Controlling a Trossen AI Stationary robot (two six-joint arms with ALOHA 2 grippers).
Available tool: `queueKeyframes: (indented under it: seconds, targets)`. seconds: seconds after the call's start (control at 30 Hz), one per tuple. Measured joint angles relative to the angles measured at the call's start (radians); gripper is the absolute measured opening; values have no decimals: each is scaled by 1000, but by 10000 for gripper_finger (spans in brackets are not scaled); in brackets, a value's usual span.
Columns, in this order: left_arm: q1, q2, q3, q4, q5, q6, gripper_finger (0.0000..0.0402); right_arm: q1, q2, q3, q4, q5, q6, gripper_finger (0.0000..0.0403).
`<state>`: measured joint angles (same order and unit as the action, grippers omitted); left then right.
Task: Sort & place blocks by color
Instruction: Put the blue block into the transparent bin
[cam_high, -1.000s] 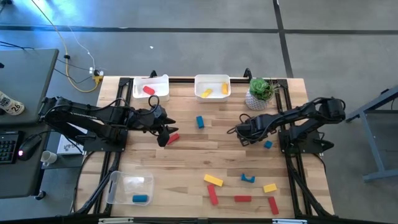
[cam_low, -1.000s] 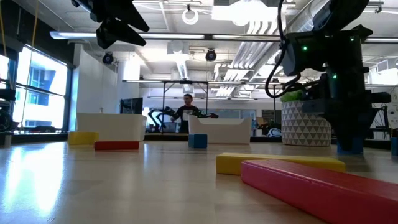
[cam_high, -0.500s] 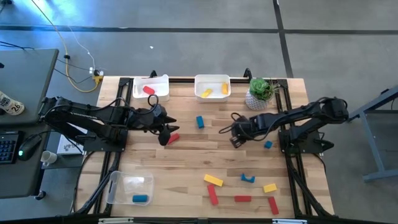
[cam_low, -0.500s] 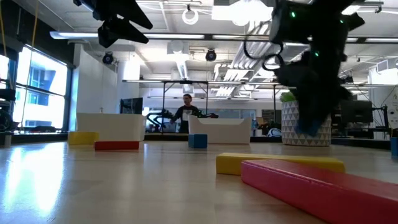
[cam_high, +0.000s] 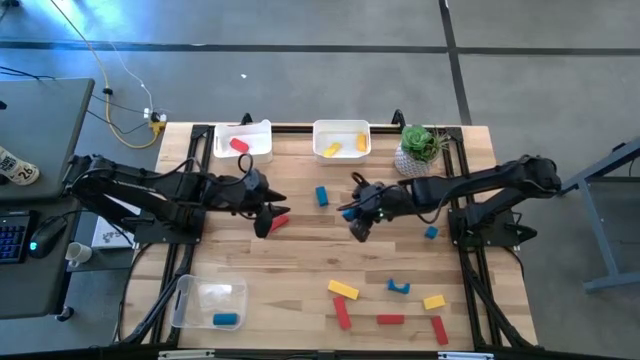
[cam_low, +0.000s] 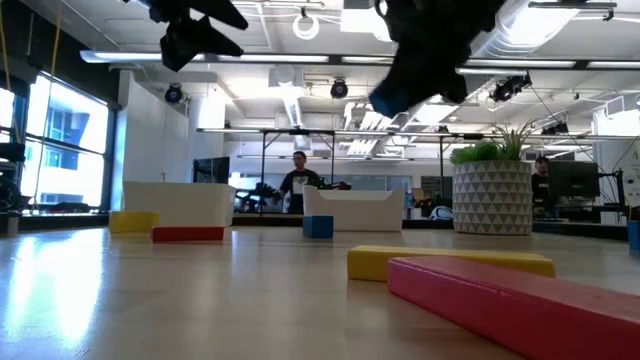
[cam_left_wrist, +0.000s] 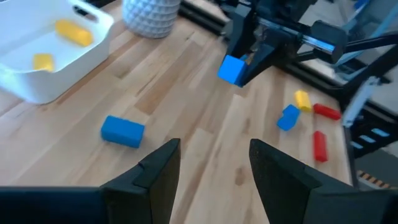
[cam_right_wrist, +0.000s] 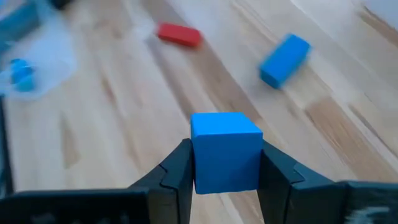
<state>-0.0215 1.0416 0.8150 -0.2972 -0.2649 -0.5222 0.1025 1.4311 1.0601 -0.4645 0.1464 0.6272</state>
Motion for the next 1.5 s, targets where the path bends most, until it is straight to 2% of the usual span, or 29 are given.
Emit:
queueKeyframes:
  seconds: [0.4,0.6,0.77,1.03,1.13,1.3,1.5]
  targets:
    - [-55,0,0,164,2,35,181,44,0,46,205,-102,-168,107]
    - [-58,0,0,213,1,42,181,45,0,46,280,-105,-203,107]
    - [-56,0,0,223,-20,105,181,36,0,46,356,-105,-256,107]
    - [-5,0,0,222,-44,134,181,-2,0,46,468,-104,-351,109]
    - [12,0,0,224,-9,134,181,-11,0,46,499,-107,-385,112]
    - [30,0,0,251,104,133,181,-25,1,46,506,-180,-414,112]
    - [15,0,0,250,215,118,181,1,5,46,519,-184,-419,112]
